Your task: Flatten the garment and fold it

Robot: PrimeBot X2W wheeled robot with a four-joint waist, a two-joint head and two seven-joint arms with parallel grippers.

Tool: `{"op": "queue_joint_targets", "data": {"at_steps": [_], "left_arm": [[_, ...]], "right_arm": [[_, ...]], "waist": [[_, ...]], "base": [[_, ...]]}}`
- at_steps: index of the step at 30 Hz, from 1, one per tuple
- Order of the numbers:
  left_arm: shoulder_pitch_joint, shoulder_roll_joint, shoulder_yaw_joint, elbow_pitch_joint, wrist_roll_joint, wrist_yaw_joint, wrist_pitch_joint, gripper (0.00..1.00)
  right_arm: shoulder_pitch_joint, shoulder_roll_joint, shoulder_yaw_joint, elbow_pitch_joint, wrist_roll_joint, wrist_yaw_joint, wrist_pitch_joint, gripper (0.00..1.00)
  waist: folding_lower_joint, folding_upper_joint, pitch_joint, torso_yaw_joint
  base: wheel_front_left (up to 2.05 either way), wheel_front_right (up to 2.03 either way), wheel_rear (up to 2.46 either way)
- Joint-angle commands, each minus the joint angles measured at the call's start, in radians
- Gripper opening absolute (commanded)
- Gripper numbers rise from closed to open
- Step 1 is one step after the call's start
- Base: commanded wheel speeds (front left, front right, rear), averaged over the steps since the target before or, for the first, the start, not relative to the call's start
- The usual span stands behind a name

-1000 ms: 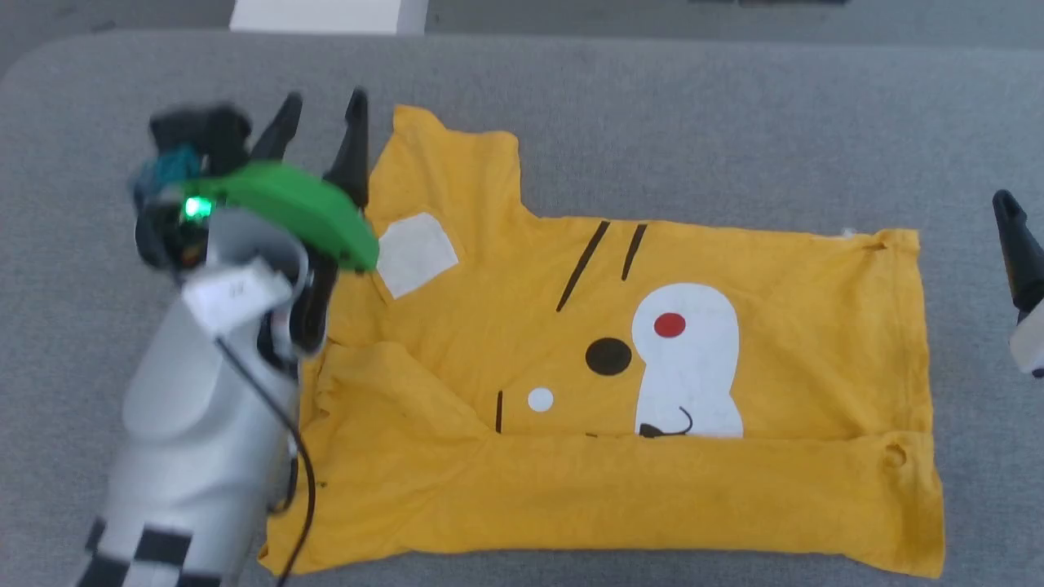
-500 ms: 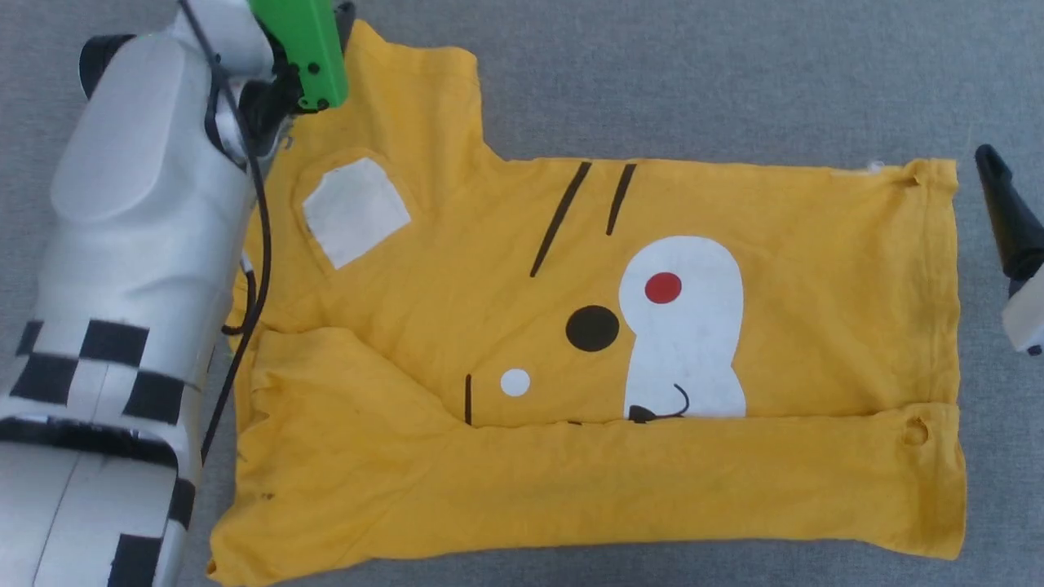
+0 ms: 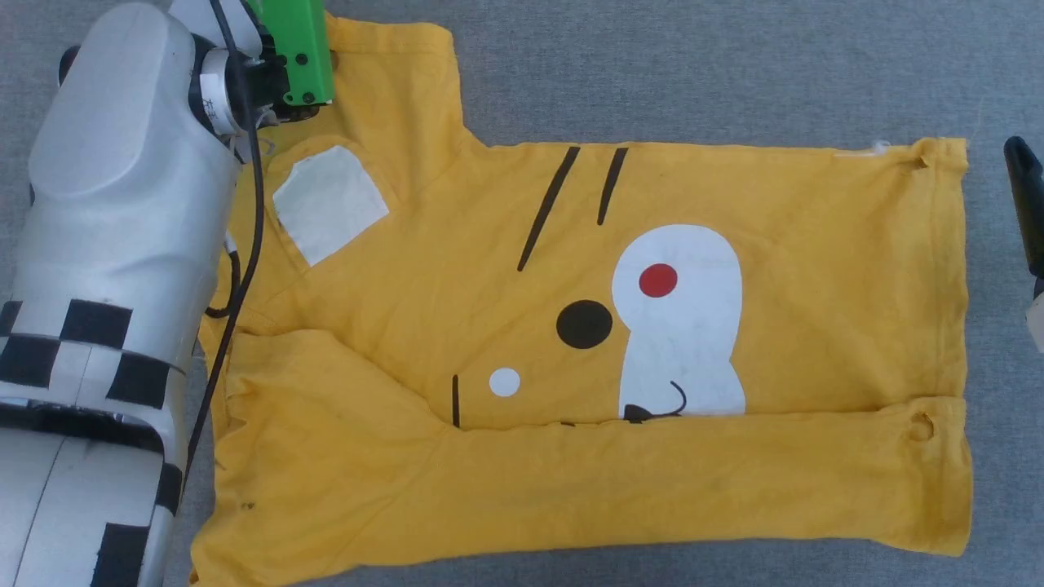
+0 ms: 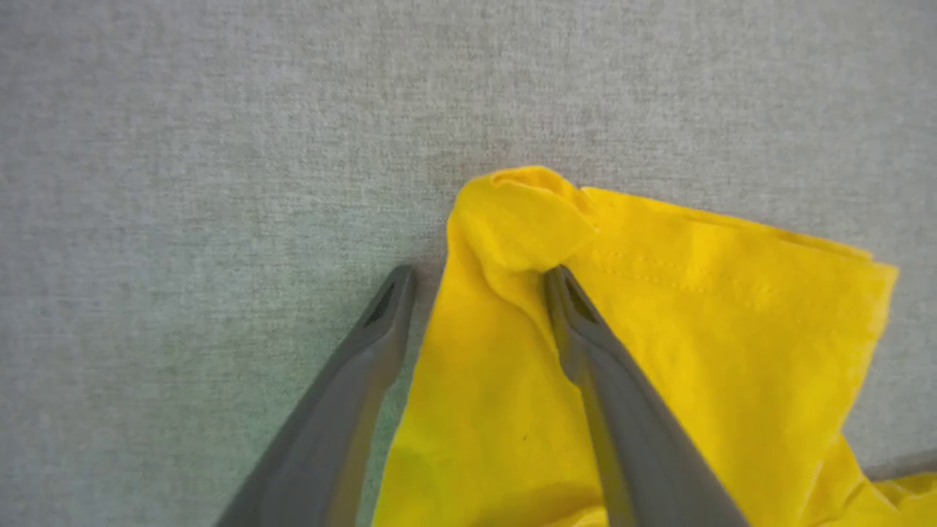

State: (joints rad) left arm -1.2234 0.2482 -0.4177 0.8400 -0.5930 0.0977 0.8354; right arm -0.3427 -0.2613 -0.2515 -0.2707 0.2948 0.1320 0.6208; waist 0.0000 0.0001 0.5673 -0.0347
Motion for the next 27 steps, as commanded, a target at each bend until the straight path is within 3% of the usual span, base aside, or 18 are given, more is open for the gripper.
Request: {"op": "queue_joint_targets", "data": {"at_steps": [1,9,16,27], "left_arm": [[0.103,-0.020,-0.004,0.032,-0.020,-0.004,0.001,0.00],[0.117,-0.018,0.119,-0.060,-0.133,-0.047,-0.149,0.00],[0.141,0.001,0.124,-0.184,-0.138,-0.073,-0.186,0.00],[0.198,0.021,0.113,-0.377,-0.133,-0.044,-0.172,0.00]], "right_arm": [[0.009,0.000,0.001,-0.007,0.006,-0.001,0.006,1.00],[-0.001,-0.022,0.042,0.000,0.009,-0.001,0.052,1.00],[-0.065,-0.096,0.094,0.037,-0.018,-0.001,0.286,1.00],[-0.160,-0.194,0.201,0.129,-0.043,-0.001,0.484,1.00]], "waist": [[0.0000,-0.0001,0.002,0.006],[0.0000,-0.0001,-0.026,0.017],[0.0000,-0.0001,-0.041,0.035],[0.0000,-0.0001,0.012,0.090]], "base": [[0.00,0.00,0.00],[0.00,0.00,0.00],[0.00,0.00,0.00],[0.00,0.00,0.00]]}}
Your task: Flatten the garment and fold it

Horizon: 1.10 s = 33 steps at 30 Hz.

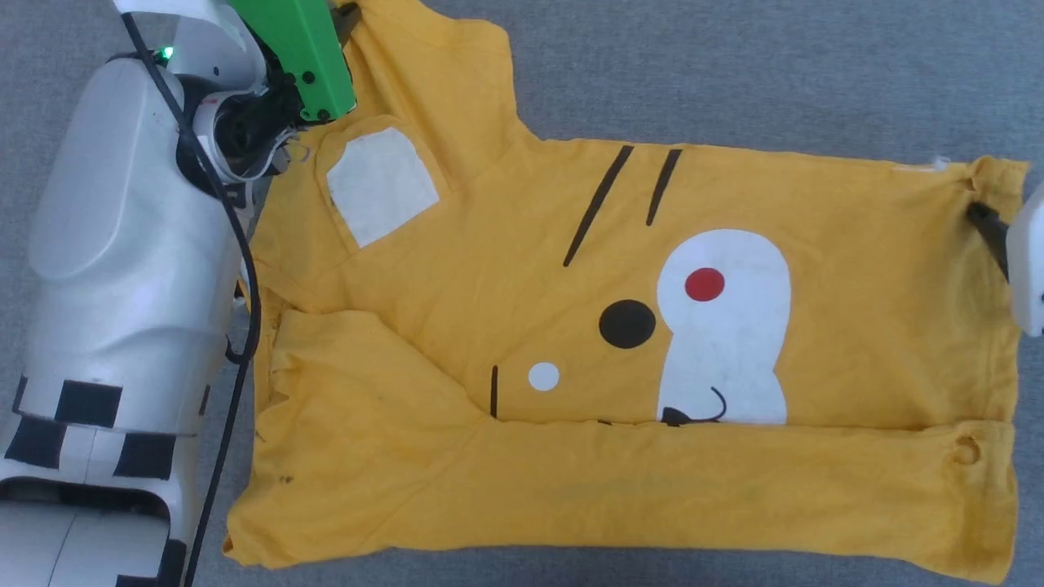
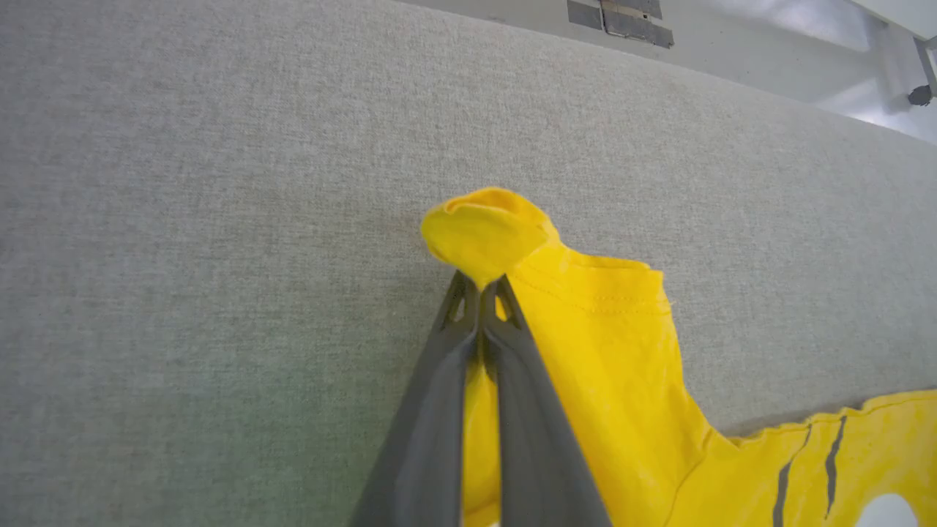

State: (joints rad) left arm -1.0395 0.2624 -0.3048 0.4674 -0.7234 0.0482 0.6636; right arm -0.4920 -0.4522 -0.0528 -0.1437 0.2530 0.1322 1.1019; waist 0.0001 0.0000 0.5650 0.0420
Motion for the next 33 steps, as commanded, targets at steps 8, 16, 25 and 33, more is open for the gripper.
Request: {"op": "queue_joint_targets", "data": {"at_steps": [8,16,25,33], "left_arm": [[0.051,0.015,-0.002,-0.069,-0.011,0.022,0.015,0.00],[0.087,0.020,0.013,-0.099,-0.030,0.010,-0.018,0.00],[0.250,0.071,0.032,-0.224,-0.047,-0.005,-0.055,0.00],[0.481,0.120,0.062,-0.402,-0.069,0.037,-0.062,0.00]], "right_arm": [[-0.001,-0.046,0.062,0.029,0.032,-0.002,0.040,0.37],[-0.026,-0.031,0.037,0.021,0.050,-0.002,-0.044,0.00],[0.059,0.032,-0.026,0.080,0.044,-0.002,-0.226,0.00],[0.214,0.085,-0.062,0.116,0.056,-0.002,-0.265,0.00]], "waist": [[-0.0001,0.0000,0.029,0.024],[-0.0001,0.0000,-0.046,0.017],[-0.0001,0.0000,-0.227,0.013],[-0.0001,0.0000,-0.366,0.023]], "base": [[0.00,0.00,0.00],[0.00,0.00,0.00],[0.00,0.00,0.00],[0.00,0.00,0.00]]}}
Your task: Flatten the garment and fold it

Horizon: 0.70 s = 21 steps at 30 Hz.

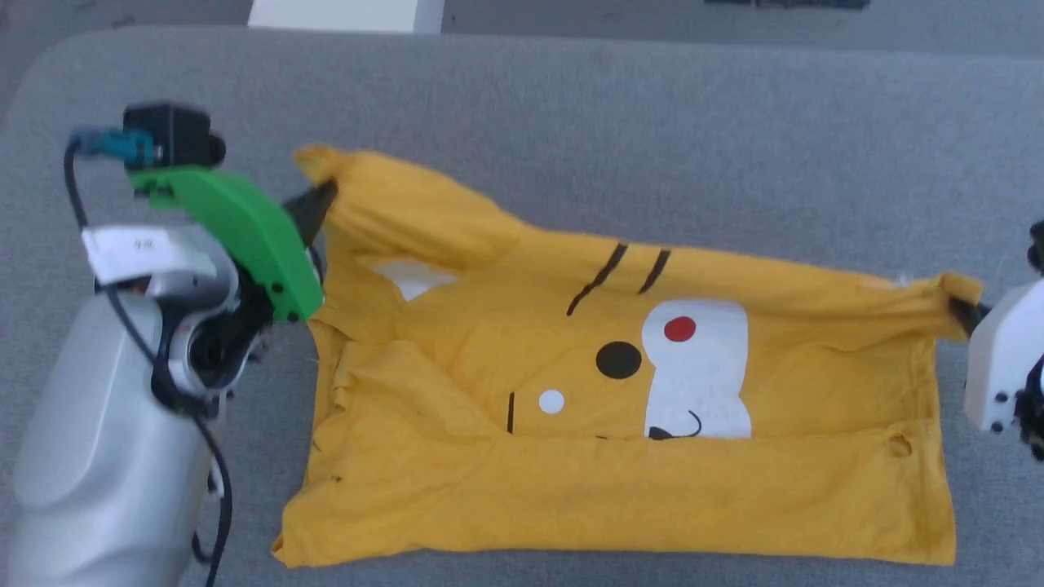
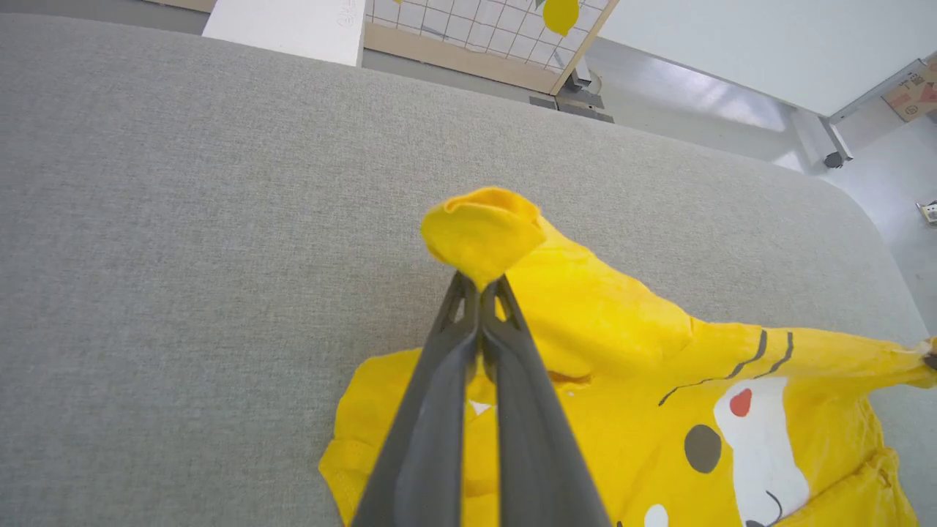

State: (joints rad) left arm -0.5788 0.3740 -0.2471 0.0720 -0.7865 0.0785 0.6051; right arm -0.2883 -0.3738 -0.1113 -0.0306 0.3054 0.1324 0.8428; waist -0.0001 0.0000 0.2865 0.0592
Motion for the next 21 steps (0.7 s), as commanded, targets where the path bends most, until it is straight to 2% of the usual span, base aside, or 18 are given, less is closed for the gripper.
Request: {"op": "queue_joint_targets", "data": {"at_steps": [1,13,21], "left_arm": [[0.050,0.010,0.010,-0.027,-0.013,0.014,-0.003,0.00],[0.415,-0.024,0.077,-0.176,-0.093,0.100,-0.063,0.00],[0.553,-0.075,0.091,-0.134,-0.144,0.109,-0.101,0.00]], "right_arm": [[0.025,0.011,-0.005,0.004,0.004,-0.002,-0.008,0.00],[0.167,0.067,-0.023,0.021,0.013,-0.002,-0.012,0.00],[0.241,0.098,-0.021,0.048,0.013,-0.002,-0.006,0.00]], "waist": [[0.0001,0.0000,-0.097,0.007],[0.0001,0.0000,-0.159,0.015],[0.0001,0.0000,-0.159,0.015]], "base": [[0.00,0.00,0.00],[0.00,0.00,0.00],[0.00,0.00,0.00]]}}
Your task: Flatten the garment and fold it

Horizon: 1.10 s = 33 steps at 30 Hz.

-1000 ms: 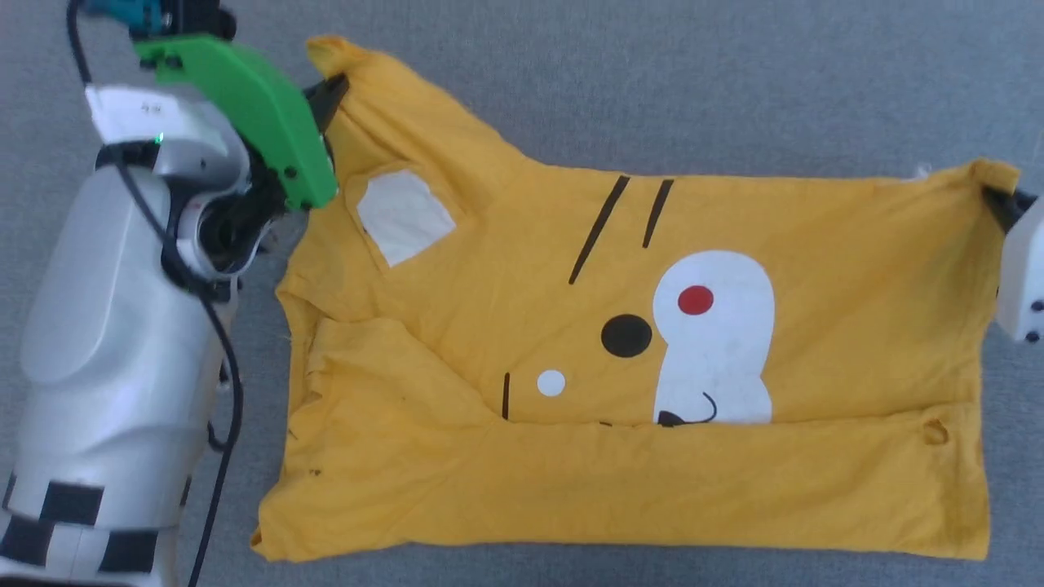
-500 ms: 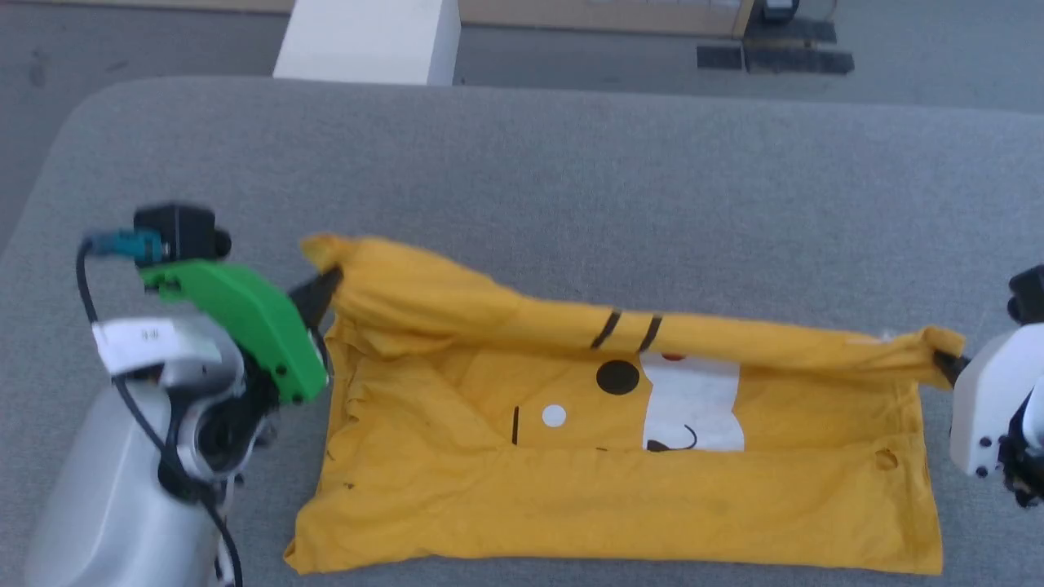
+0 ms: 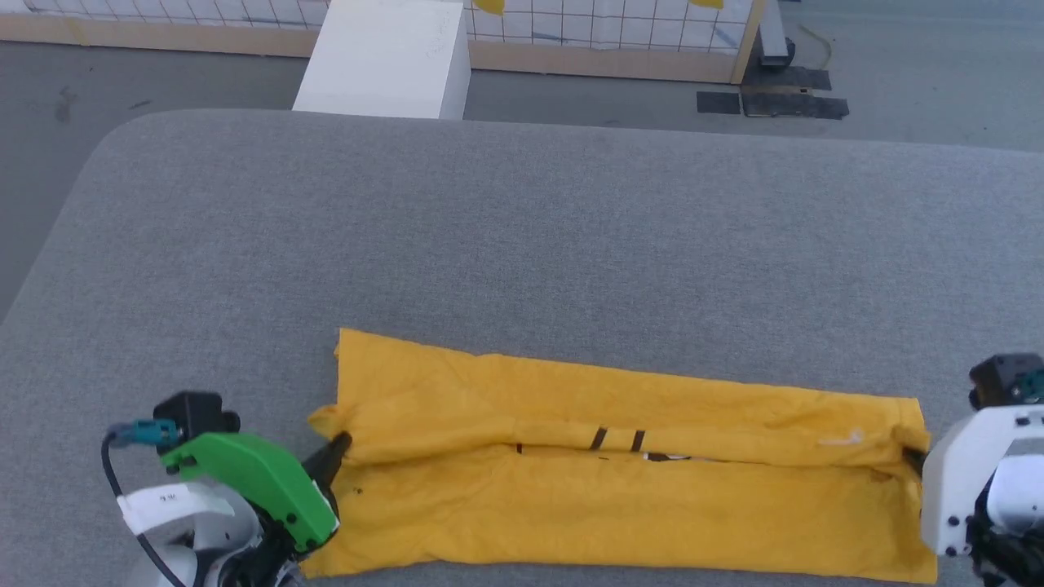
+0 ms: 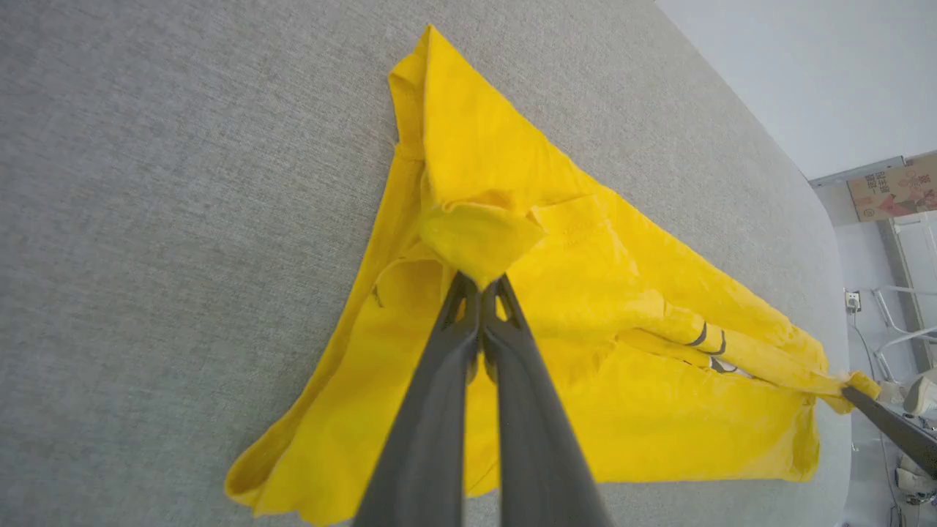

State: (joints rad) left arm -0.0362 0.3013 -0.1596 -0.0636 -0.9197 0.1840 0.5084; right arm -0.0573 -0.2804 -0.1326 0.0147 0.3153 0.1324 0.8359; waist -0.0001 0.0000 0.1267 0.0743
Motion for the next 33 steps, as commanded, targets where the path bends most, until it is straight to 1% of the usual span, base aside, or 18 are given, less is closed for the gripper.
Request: {"op": "queue_joint_targets", "data": {"at_steps": [1,8,13,14,15,17,21,24,27,29,30,32,33], "left_arm": [[0.015,-0.009,0.008,0.012,-0.016,0.005,-0.010,0.00],[0.037,-0.016,0.028,0.123,-0.021,0.033,-0.026,0.00],[0.028,-0.025,0.033,0.187,-0.027,0.033,-0.037,0.00],[0.025,-0.028,0.035,0.200,-0.030,0.031,-0.040,0.33],[0.022,-0.026,0.032,0.209,-0.025,0.030,-0.042,1.00],[0.016,-0.028,0.036,0.224,-0.028,0.029,-0.046,1.00],[0.006,0.001,0.033,0.225,-0.001,0.038,-0.047,1.00],[0.002,0.023,0.052,0.197,0.001,0.049,-0.048,1.00],[-0.007,0.042,0.074,0.147,0.009,0.053,-0.067,1.00],[-0.020,0.061,0.088,0.100,0.035,0.044,-0.109,1.00],[-0.034,0.073,0.093,0.070,0.060,0.026,-0.153,1.00],[-0.054,0.091,0.093,0.039,0.117,0.005,-0.231,1.00],[-0.065,0.093,0.094,0.025,0.146,-0.008,-0.285,1.00]], "right_arm": [[0.016,0.007,0.001,0.010,0.001,-0.002,0.001,0.00],[0.047,0.027,-0.009,0.074,-0.015,-0.002,-0.007,0.00],[0.045,0.034,-0.004,0.104,-0.017,-0.002,-0.023,0.00],[0.043,0.037,-0.001,0.108,-0.015,-0.002,-0.033,0.31],[0.041,0.036,0.002,0.111,-0.014,-0.002,-0.040,1.00],[0.037,0.042,-0.002,0.118,-0.001,-0.002,-0.052,1.00],[0.041,0.044,-0.014,0.094,0.036,-0.002,-0.061,1.00],[0.060,0.047,-0.038,0.043,0.097,-0.002,-0.033,1.00],[0.075,0.049,-0.091,-0.026,0.149,-0.002,0.004,1.00],[0.077,0.041,-0.129,-0.066,0.167,-0.002,0.032,1.00],[0.077,0.028,-0.146,-0.080,0.163,-0.002,0.044,1.00],[0.071,0.006,-0.167,-0.088,0.158,-0.002,0.061,1.00],[0.067,-0.008,-0.168,-0.087,0.156,-0.002,0.068,1.00]], "waist": [[0.0001,0.0000,0.002,-0.001],[0.0001,0.0000,0.003,-0.007],[0.0001,0.0000,-0.003,-0.013],[0.0001,0.0000,-0.005,-0.014],[0.0001,0.0000,-0.007,-0.015],[0.0001,0.0000,-0.013,-0.017],[0.0001,0.0000,-0.034,-0.016],[0.0001,0.0000,-0.051,-0.017],[0.0001,0.0000,-0.065,-0.017],[0.0001,0.0000,-0.068,-0.020],[0.0001,0.0000,-0.066,-0.021],[0.0001,0.0000,-0.063,-0.021],[0.0001,0.0000,-0.060,-0.021]], "base": [[0.00,0.00,0.00],[0.00,0.00,0.00],[0.00,0.00,0.00],[0.00,0.00,0.00],[0.00,0.00,0.00],[0.00,0.00,0.00],[0.00,0.00,0.00],[0.00,0.00,0.00],[0.00,0.00,0.00],[0.00,0.00,0.00],[0.00,0.00,0.00],[0.00,0.00,0.00],[0.00,0.00,0.00]]}}
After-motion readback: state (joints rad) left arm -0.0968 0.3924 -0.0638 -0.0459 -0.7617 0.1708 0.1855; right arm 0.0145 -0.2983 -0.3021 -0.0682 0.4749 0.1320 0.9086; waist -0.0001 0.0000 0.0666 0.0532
